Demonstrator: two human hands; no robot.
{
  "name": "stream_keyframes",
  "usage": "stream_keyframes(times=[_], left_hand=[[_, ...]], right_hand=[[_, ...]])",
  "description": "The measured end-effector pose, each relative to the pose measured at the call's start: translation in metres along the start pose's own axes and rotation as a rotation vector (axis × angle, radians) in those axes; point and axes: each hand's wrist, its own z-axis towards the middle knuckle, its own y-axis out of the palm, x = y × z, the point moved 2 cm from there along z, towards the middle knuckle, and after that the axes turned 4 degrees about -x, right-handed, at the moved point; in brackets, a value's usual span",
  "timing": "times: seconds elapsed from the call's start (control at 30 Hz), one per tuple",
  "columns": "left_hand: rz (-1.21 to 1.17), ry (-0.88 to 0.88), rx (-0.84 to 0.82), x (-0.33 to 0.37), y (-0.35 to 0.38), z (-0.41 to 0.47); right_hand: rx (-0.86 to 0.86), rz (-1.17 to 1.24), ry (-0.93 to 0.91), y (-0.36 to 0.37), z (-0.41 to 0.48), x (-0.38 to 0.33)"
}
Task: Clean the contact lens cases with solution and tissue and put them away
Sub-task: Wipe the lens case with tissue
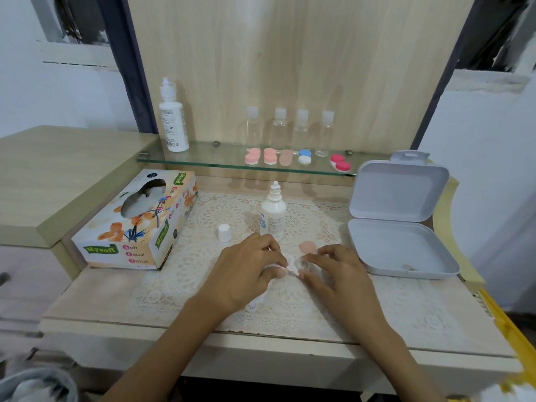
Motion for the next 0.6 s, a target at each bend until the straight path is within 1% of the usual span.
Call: stream_keyframes(times=[0.1,0.23,0.37,0.43,0.53,0.6], left_hand=[[-0.055,-0.028,-0.009,-0.002,0.004,0.000],[-0.205,-0.081,-0.017,-0.006,0.008,0.001],[-0.268,-0.127,0.037,-0.005,0.007,-0.002],[-0.247,-0.090,0.040,-0.003,0.008,-0.005],[-0.108,0.056,0.016,0.001,0.012,-0.004],[-0.087,0.073,0.029,0.001,0.011,-0.003]], right_hand=[[0.002,0.000,-0.002,0.000,-0.001,0.000],[0.001,-0.011,-0.004,0.001,-0.002,0.002],[0.013,-0.001,-0.005,0.001,-0.001,0.001],[0.013,-0.005,-0.006,0.001,0.000,0.001],[0.022,-0.007,-0.019,0.002,0.000,0.001],[0.031,-0.003,-0.024,0.002,0.000,0.001]])
